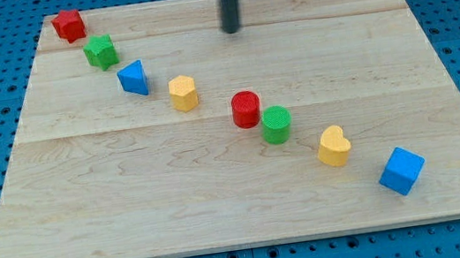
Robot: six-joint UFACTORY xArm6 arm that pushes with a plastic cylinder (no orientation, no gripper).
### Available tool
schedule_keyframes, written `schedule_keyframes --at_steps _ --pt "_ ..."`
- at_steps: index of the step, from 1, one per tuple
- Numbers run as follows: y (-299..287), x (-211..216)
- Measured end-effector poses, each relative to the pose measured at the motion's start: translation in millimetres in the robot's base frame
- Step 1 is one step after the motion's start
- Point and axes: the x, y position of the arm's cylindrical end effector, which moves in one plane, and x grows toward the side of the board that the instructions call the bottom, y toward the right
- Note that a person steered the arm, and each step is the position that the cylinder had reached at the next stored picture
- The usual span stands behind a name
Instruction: Move the green star to the top right corner of the board
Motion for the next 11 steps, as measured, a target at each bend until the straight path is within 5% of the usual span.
schedule_keyframes --at_steps 1,2,3,4,6,7,9,11 --pt "-93 -1" --pt "-114 2" --pt "-129 -46" --pt "-200 -64" --pt "-217 -67" --pt "-172 -81" --pt "20 -81" --pt "41 -81"
